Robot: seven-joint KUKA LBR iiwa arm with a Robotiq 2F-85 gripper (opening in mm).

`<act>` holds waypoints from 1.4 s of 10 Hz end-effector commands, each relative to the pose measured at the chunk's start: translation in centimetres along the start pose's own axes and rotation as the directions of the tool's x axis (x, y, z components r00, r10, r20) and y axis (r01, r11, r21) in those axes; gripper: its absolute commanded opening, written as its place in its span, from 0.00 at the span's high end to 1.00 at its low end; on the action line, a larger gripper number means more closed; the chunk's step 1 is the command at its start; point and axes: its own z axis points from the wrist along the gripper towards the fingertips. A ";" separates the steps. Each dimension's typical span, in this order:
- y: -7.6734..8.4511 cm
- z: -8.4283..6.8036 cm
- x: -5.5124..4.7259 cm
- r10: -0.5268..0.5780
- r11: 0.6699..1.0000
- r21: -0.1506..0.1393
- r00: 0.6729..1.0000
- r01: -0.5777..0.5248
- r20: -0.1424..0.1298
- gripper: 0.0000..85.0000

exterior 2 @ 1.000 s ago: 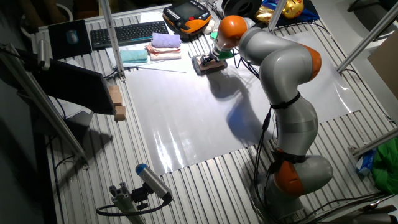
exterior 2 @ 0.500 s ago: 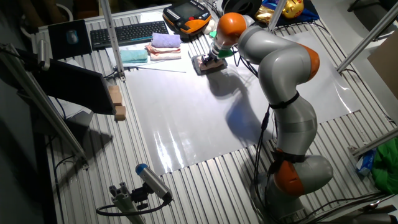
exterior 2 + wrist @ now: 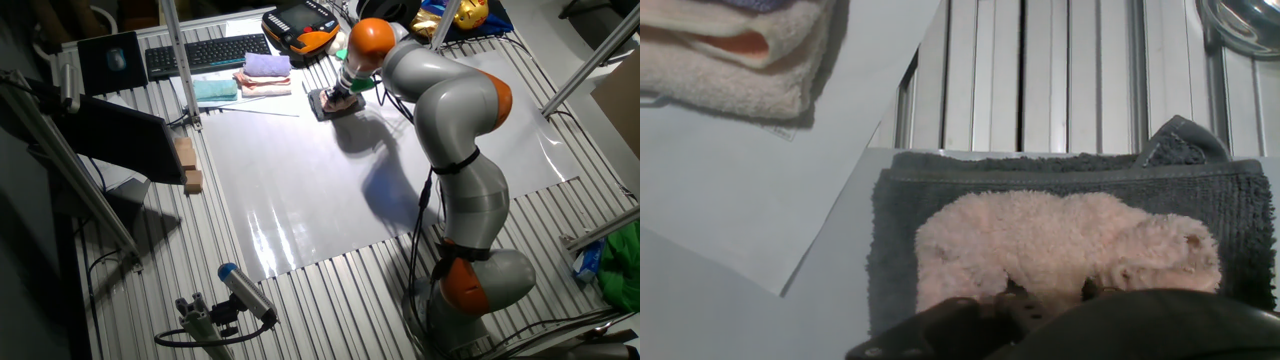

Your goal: Clean the table with a cloth

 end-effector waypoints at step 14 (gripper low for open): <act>0.2 -3.5 -0.8 0.028 1.000 0.007 0.998 -0.028 -0.062 1.00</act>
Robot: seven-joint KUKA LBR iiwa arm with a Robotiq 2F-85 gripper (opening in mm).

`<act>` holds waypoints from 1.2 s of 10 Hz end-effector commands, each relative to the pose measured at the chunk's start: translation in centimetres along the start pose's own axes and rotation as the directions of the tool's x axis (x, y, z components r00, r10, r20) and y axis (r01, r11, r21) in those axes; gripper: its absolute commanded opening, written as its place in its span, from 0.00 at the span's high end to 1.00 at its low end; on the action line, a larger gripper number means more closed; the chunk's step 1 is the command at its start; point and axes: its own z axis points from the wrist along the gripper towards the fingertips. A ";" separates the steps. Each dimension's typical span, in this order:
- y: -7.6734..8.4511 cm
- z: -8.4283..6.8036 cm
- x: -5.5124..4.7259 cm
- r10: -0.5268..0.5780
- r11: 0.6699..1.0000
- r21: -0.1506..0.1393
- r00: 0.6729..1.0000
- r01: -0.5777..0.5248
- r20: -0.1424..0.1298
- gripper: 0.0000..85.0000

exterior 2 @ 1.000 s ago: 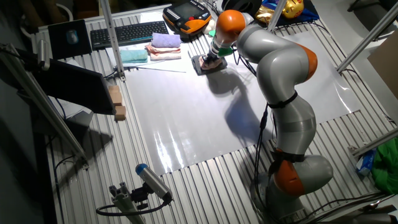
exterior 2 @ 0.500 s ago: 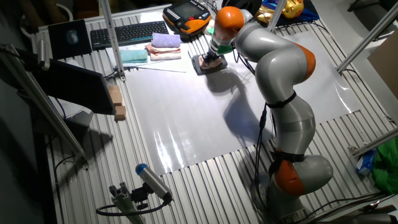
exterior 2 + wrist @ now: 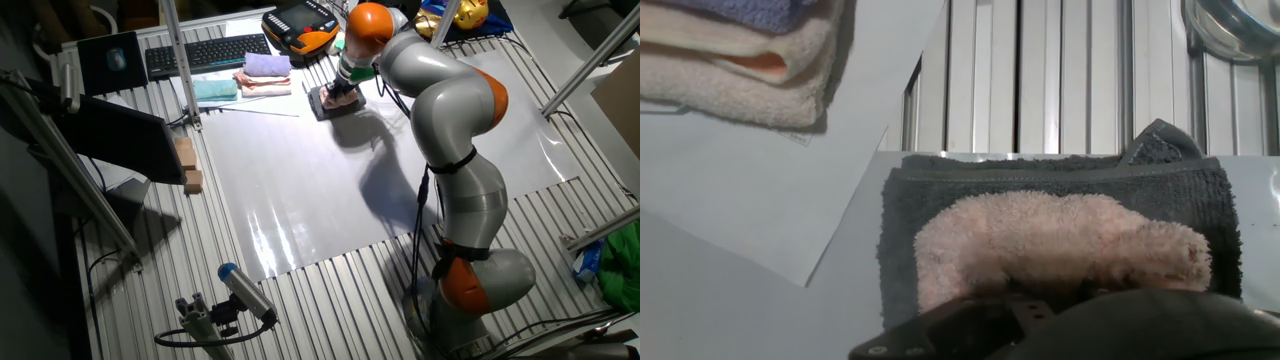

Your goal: Clean the table with a cloth

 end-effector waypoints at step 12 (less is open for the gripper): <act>-1.2 -5.1 3.0 -0.043 0.999 0.017 0.992 0.045 -0.118 1.00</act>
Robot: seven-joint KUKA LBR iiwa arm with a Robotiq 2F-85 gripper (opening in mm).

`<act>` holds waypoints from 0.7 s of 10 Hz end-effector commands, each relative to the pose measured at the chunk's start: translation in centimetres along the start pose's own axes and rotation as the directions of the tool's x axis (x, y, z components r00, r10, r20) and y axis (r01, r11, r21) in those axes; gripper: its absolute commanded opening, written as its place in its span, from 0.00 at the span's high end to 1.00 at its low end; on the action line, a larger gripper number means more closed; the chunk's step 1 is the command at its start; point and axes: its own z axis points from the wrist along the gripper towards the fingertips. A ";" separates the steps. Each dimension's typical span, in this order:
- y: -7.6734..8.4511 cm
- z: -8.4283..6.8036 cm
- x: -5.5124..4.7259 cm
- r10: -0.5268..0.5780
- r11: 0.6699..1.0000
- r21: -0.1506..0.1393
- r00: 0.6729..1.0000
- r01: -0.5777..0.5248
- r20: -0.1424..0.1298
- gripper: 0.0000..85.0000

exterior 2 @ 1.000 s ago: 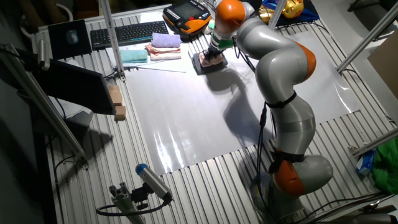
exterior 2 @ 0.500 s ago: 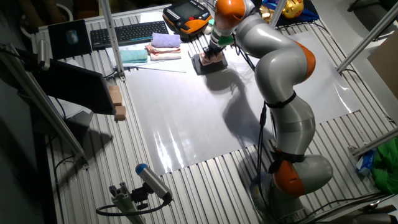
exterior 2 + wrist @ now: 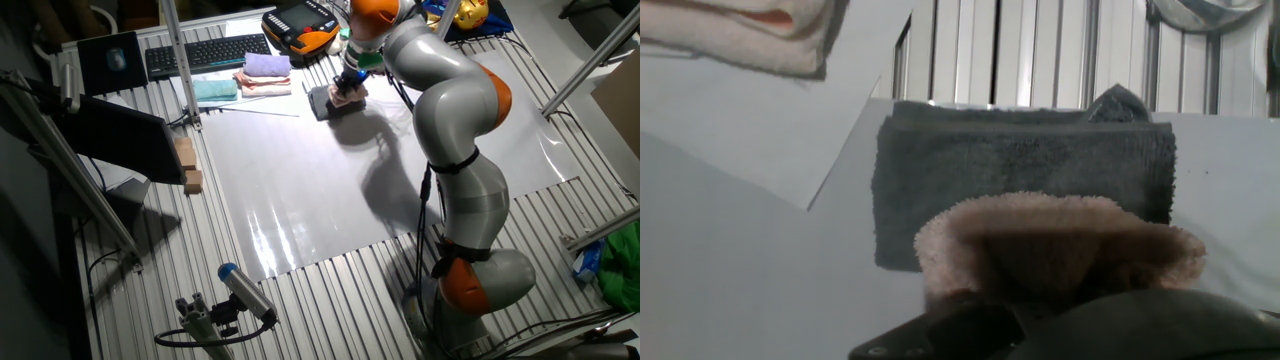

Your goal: Clean the table with a cloth

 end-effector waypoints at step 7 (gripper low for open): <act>0.2 0.9 2.2 -0.026 1.000 0.000 1.000 0.026 0.010 1.00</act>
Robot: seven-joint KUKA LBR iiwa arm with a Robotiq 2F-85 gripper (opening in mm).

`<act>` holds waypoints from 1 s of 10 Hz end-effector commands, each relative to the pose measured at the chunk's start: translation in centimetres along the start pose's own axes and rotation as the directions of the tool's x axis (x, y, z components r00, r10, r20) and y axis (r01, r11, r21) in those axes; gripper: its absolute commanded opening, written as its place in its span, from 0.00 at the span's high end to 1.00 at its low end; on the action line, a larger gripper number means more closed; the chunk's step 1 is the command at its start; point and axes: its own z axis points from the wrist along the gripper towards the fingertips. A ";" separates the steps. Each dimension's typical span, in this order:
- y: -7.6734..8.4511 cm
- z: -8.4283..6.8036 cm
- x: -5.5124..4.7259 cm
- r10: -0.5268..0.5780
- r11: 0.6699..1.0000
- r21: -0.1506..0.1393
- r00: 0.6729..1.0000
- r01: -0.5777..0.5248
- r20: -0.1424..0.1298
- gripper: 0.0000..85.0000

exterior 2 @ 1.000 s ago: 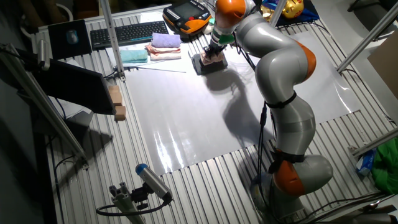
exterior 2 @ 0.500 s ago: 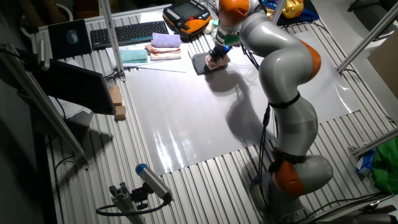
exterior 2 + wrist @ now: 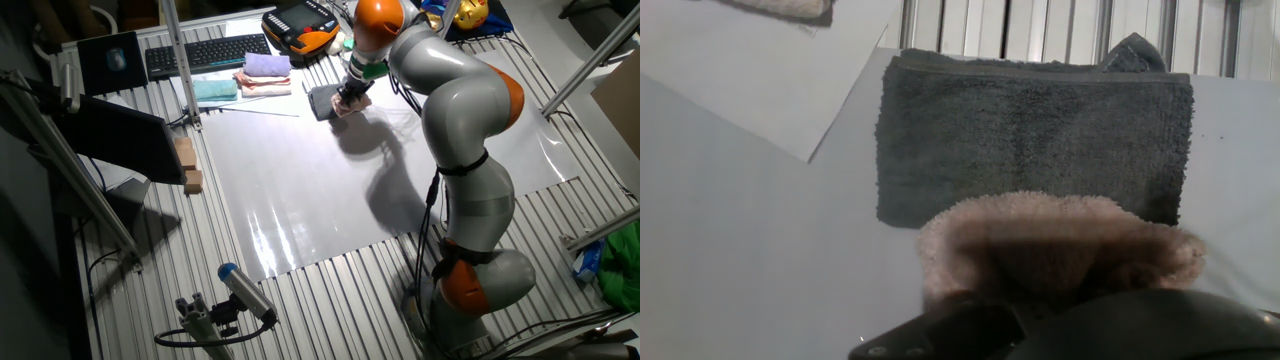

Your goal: Clean the table with a cloth

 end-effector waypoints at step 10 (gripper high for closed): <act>0.0 0.0 0.0 0.066 0.998 0.014 0.998 -0.066 -0.011 1.00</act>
